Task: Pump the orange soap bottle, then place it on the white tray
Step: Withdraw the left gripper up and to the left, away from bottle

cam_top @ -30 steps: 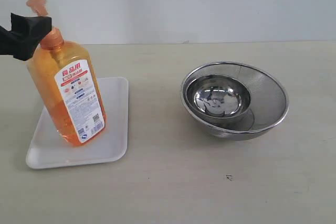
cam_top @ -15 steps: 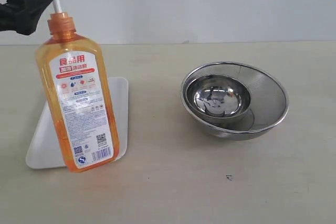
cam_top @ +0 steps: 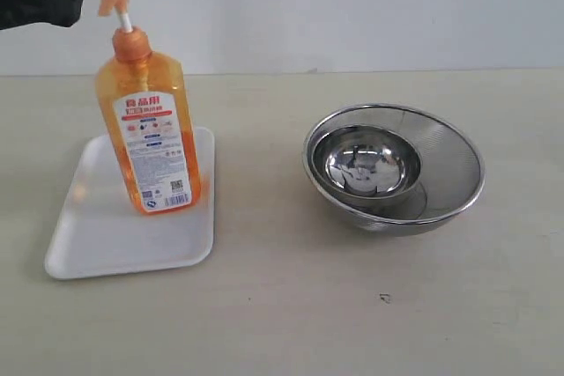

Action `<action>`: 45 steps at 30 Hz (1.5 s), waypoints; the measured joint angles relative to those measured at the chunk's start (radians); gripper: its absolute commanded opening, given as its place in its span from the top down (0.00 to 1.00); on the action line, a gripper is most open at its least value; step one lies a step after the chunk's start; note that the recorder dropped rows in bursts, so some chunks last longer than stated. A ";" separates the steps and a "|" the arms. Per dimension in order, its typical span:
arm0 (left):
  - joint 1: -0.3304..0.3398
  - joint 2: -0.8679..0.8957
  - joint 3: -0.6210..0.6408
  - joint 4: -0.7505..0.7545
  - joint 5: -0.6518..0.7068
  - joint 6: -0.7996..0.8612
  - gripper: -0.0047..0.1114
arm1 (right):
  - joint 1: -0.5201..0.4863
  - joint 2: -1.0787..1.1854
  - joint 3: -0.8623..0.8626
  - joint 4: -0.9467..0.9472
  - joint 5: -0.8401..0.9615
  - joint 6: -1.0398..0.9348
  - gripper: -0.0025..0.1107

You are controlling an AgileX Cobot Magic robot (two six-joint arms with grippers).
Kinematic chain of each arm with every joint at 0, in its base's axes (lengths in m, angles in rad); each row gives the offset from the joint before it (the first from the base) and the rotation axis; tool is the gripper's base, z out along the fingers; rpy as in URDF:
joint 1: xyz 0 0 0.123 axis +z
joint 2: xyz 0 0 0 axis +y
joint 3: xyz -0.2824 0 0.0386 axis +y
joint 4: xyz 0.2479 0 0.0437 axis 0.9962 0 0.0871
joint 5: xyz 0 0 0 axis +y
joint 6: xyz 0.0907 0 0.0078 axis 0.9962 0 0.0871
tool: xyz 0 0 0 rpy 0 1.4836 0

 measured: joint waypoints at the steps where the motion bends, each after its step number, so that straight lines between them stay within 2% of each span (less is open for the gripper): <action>1: 0.000 0.004 0.000 -0.002 0.007 0.000 0.12 | 0.000 0.000 0.000 0.000 0.000 0.000 0.98; 14: 0.000 -0.034 0.000 -0.003 0.088 0.000 0.12 | 0.000 0.000 0.000 0.002 0.006 0.019 0.98; 21: 0.000 -0.098 0.000 -0.003 0.260 0.000 0.12 | 0.000 0.000 0.000 0.011 -0.005 0.019 0.98; 30: 0.000 -0.110 0.000 -0.003 0.307 -0.094 0.14 | 0.000 0.000 0.000 0.015 -0.011 0.019 0.98; 32: 0.000 -0.110 0.000 -0.003 0.307 -0.117 0.20 | 0.000 0.000 0.000 0.015 -0.011 0.019 0.98; 37: 0.000 -0.111 0.000 0.089 0.309 -0.191 0.46 | 0.000 0.000 0.000 0.015 -0.007 0.019 0.98; 45: 0.000 -0.111 0.000 0.136 0.307 -0.265 0.77 | 0.000 0.000 0.000 0.017 -0.007 0.021 0.98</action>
